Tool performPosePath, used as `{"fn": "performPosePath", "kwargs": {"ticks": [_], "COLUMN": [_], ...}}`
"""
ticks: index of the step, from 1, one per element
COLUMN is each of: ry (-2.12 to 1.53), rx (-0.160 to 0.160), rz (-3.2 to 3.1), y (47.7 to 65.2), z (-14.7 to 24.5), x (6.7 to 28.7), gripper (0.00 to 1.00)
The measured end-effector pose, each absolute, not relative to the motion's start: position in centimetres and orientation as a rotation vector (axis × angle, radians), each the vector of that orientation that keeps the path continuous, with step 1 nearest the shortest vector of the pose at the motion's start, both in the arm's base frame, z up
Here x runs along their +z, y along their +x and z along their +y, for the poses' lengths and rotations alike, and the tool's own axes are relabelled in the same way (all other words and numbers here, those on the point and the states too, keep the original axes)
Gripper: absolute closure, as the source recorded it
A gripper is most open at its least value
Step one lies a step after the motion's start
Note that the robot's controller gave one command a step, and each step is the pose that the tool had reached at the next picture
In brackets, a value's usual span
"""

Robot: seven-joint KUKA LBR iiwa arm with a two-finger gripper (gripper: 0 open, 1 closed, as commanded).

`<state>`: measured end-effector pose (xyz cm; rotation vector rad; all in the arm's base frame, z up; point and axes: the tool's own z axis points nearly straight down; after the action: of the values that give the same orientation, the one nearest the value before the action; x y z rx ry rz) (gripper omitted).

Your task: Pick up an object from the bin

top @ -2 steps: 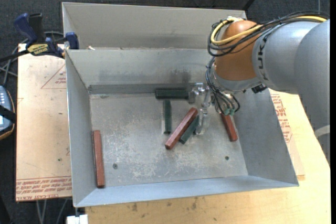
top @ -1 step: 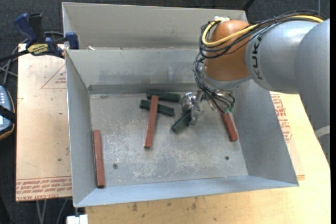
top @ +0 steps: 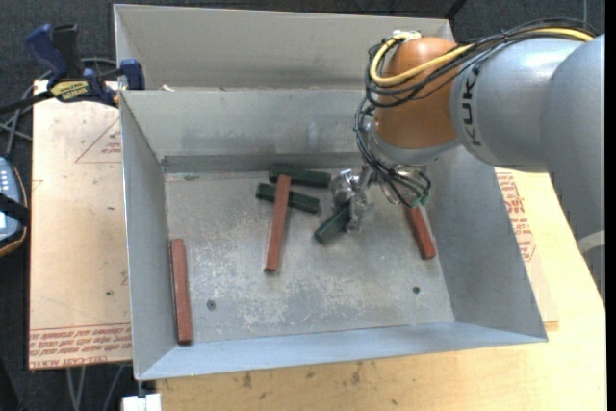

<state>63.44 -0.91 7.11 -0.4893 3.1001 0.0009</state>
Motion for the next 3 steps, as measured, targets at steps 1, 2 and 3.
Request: {"fn": "performPosePath", "kwargs": {"ticks": [1, 2, 3], "ry": [-0.332, -0.334, -0.334], "rx": [0.000, 0.001, 0.001], "rz": [3.119, 3.121, 3.120], "y": [55.61, 55.56, 55.56], "z": [-3.36, -3.33, -3.32], "x": [22.43, 22.37, 22.37], "gripper": [1.00, 0.00, 0.00]}}
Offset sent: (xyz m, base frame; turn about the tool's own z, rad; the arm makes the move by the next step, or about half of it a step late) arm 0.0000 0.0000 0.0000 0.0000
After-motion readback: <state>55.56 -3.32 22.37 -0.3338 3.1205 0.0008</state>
